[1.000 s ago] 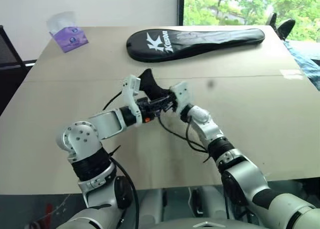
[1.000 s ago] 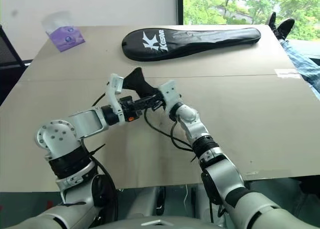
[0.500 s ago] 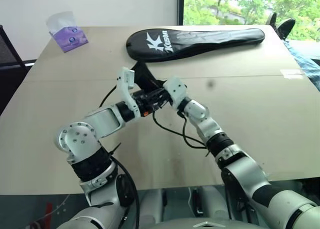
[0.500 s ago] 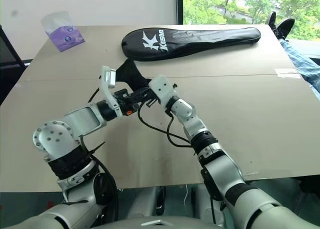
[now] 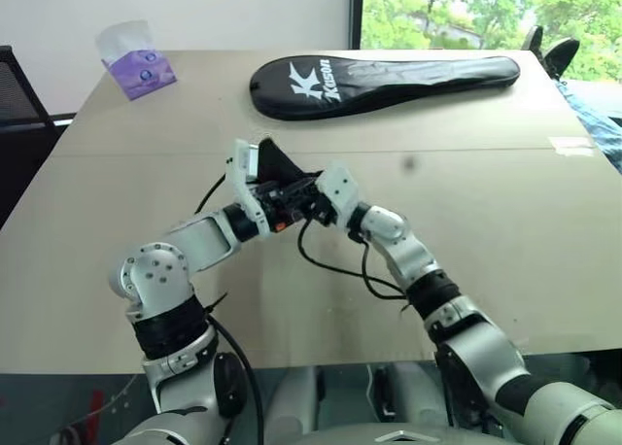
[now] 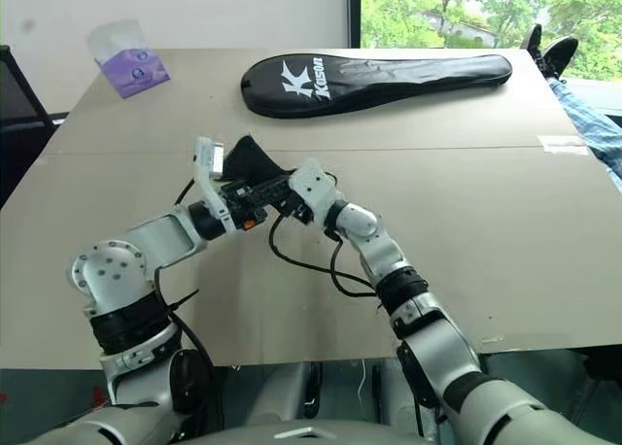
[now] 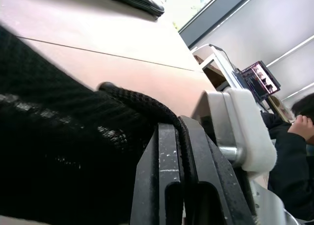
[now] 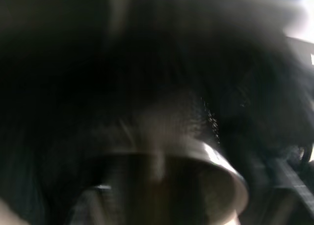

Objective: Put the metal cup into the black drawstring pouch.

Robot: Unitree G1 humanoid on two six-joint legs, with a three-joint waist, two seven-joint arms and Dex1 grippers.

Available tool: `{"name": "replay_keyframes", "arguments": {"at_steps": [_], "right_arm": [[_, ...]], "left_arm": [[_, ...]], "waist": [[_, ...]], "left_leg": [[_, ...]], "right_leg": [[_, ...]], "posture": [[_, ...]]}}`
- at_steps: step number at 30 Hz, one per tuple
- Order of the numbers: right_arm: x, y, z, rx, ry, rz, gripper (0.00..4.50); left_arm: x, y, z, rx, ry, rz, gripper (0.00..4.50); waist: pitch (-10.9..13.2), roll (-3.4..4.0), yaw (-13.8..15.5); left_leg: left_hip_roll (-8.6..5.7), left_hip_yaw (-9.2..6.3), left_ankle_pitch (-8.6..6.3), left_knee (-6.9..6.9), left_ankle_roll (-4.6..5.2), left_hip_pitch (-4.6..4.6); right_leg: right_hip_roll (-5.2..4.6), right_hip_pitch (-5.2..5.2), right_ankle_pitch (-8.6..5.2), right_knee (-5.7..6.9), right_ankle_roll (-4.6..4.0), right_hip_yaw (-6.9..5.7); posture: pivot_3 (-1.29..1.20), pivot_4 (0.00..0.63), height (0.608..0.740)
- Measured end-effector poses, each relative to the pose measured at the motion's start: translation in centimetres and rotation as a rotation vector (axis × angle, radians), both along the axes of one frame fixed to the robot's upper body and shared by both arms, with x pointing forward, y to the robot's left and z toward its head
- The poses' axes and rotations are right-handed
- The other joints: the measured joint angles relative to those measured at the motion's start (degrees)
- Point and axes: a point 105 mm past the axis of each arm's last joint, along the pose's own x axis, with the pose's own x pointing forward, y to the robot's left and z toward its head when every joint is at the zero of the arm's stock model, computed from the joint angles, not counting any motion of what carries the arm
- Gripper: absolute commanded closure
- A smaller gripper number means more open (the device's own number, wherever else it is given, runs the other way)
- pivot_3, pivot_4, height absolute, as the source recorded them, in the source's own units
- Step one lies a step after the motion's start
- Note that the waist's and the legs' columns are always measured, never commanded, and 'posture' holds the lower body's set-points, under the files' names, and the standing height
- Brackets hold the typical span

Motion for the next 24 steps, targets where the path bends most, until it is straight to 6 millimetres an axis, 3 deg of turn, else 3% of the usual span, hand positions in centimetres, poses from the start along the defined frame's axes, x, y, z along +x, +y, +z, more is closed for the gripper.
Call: {"name": "replay_keyframes", "arguments": {"at_steps": [3,8,19,24], "right_arm": [[-0.4,-1.6,0.8,-0.046,0.01,0.01,1.62],[-0.9,-3.2,2.9,-0.081,0.022,0.009,0.03],[-3.3,-6.2,7.4,-0.053,0.035,0.006,0.03],[-4.3,-9.0,5.9,-0.04,0.114,-0.053,0.03]], "left_arm": [[0.4,1.4,-0.7,-0.018,0.013,0.045,4.5],[1.0,2.7,-1.1,-0.056,0.018,0.092,4.5],[1.2,4.1,-0.4,-0.177,0.016,0.122,4.5],[1.2,5.4,1.0,-0.229,-0.009,0.129,4.5]], "waist": [[0.0,0.0,0.1],[0.0,0.0,0.1],[0.0,-0.02,0.3],[0.0,-0.02,0.5]], "left_leg": [[0.0,-0.02,0.0,0.0,0.0,0.0],[0.0,-0.03,-0.01,-0.01,0.01,0.0],[-0.01,-0.08,-0.03,-0.01,0.05,-0.06],[-0.01,-0.09,-0.14,-0.02,0.24,-0.06]], "right_leg": [[-0.01,0.0,0.0,0.0,0.0,0.01],[-0.01,0.0,0.0,-0.01,0.0,0.01],[-0.05,-0.01,-0.01,-0.05,0.0,-0.01],[-0.04,0.0,-0.01,-0.07,-0.01,-0.01]], "posture": [[0.0,0.15,0.74],[0.0,0.15,0.74],[0.0,0.15,0.74],[0.0,0.15,0.74]]}}
